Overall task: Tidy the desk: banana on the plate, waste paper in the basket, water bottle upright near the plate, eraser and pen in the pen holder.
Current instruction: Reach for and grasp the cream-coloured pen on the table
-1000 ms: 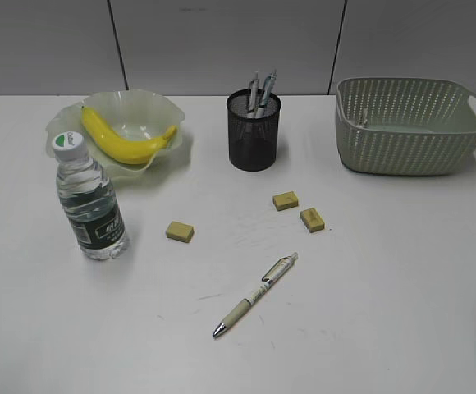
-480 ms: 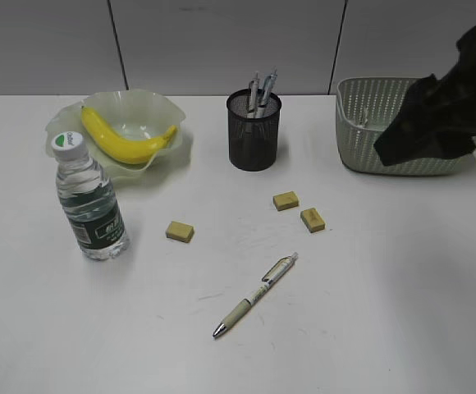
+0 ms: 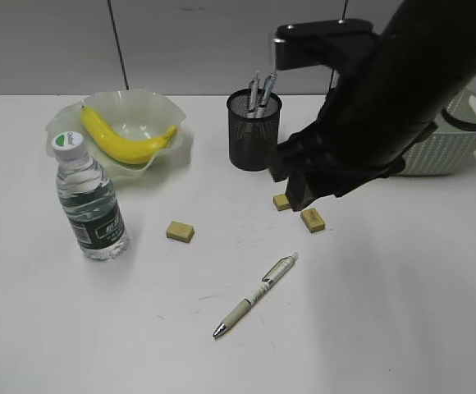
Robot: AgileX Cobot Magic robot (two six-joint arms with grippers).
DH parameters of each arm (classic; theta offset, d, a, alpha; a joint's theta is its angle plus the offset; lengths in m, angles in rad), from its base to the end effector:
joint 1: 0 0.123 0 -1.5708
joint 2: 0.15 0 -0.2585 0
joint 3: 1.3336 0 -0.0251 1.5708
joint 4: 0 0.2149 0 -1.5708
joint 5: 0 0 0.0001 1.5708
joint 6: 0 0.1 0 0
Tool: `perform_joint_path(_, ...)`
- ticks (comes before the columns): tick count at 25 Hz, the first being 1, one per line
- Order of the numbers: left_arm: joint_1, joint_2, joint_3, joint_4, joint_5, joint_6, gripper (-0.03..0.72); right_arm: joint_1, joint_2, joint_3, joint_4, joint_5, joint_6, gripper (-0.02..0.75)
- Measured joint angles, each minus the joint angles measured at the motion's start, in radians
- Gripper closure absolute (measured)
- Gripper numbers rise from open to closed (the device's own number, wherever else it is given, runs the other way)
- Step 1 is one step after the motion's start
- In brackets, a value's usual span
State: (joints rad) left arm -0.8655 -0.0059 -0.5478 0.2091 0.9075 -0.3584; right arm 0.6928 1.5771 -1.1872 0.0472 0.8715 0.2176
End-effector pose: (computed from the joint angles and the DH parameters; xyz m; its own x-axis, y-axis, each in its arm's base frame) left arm 0.0104 0.0130 0.2837 -0.3067 0.0156 -0.9517 0.5946 0.7839 -0.1788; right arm 0.2219 0.1889 0.2460 -0.8472 -0.3844 -0.3668 -0.4550 0.8814 0.1272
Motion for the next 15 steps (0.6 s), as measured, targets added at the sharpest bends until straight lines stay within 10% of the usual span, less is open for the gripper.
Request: perform_joint_path(15, 0.000, 0.000, 0.007, -0.024, 0.152, 0.101, 0.412, 0.030, 0.264, -0.059, 0.048, -0.016, 0.342, 0.318)
